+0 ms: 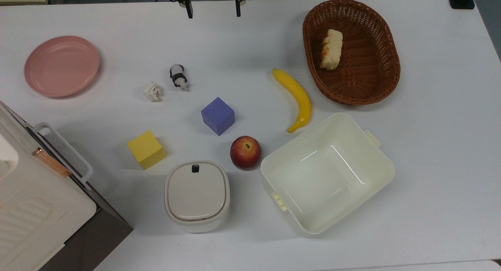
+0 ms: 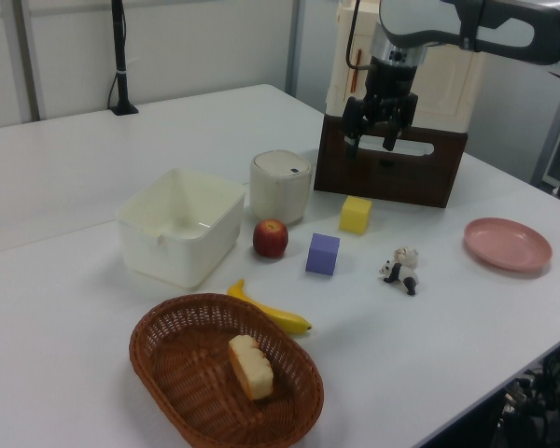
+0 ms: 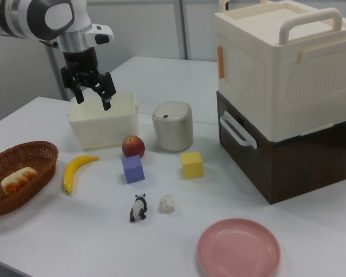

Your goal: Open the trash can

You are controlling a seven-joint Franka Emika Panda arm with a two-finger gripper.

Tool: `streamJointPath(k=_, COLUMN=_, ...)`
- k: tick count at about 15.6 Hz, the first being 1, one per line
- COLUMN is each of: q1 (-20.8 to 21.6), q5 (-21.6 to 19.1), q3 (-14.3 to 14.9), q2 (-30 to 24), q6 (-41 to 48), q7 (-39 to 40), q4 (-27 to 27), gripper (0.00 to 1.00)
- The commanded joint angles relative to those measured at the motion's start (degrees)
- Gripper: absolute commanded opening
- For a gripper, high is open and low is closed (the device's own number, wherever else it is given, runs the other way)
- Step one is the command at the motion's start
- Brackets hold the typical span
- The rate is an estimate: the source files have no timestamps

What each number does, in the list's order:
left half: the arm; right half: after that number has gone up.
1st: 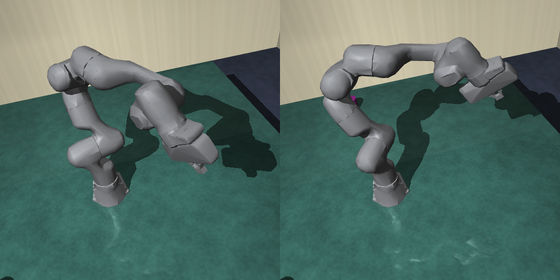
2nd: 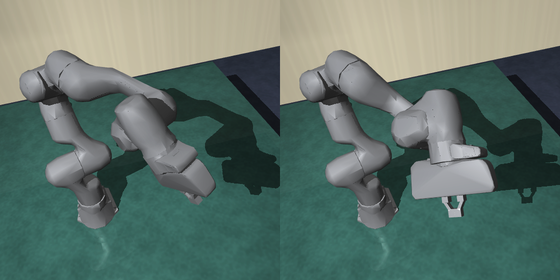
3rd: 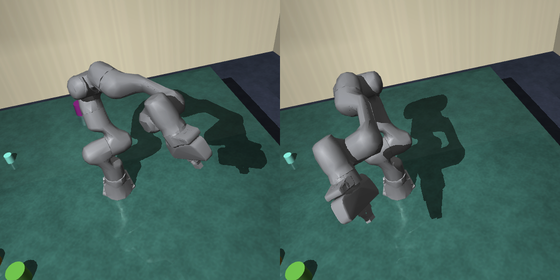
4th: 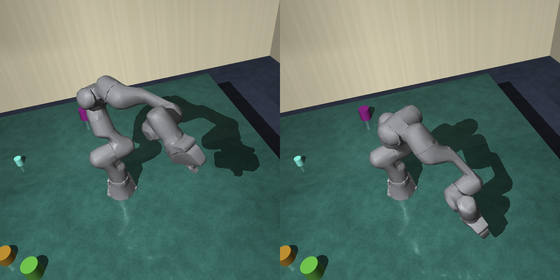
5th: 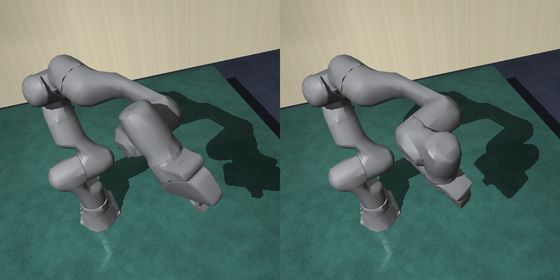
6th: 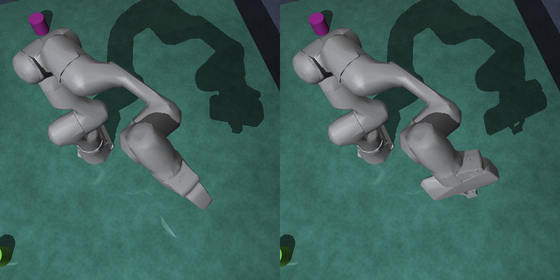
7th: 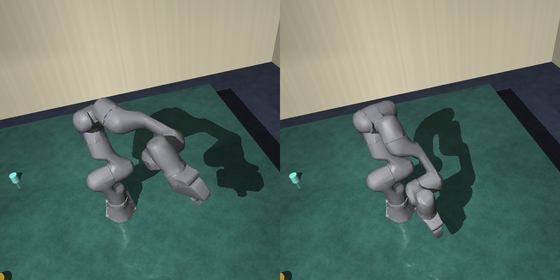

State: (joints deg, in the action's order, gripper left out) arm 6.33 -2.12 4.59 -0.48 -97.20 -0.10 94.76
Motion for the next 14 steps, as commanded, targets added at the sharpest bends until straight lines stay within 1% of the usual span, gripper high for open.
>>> streamJointPath(k=1, q1=0.71, q5=-1.58, q3=0.51, q2=-1.19, q6=-0.35, q7=0.45, q4=1.39, gripper=1.00)
streamJointPath(k=7, q1=0.62, q5=-1.58, q3=0.51, q2=-0.93, q6=-0.79, q7=0.28, q4=1.22, gripper=1.00)
streamJointPath(k=9, q1=0.62, q5=-1.66, q3=0.51, q2=-0.40, q6=-1.14, q7=-0.86, q4=0.95, gripper=1.00)
streamJointPath(k=10, q1=0.62, q5=-1.58, q3=0.51, q2=-0.22, q6=-1.32, q7=-1.13, q4=0.78, gripper=0.92)
streamJointPath(k=11, q1=0.62, q5=-1.58, q3=0.51, q2=-0.14, q6=-1.84, q7=-1.30, q4=0.69, gripper=0.67)
streamJointPath(k=12, q1=0.53, q5=-1.58, q3=0.51, q2=-0.22, q6=-3.07, q7=-1.56, q4=0.78, gripper=0.30)
streamJointPath(k=13, q1=0.53, q5=-1.58, q3=0.51, q2=-0.22, q6=-3.51, q7=-2.18, q4=0.95, gripper=0.23)
streamJointPath(k=14, q1=0.62, q5=-1.58, q3=0.51, q2=-0.14, q6=-4.30, q7=-2.53, q4=0.78, gripper=0.21)
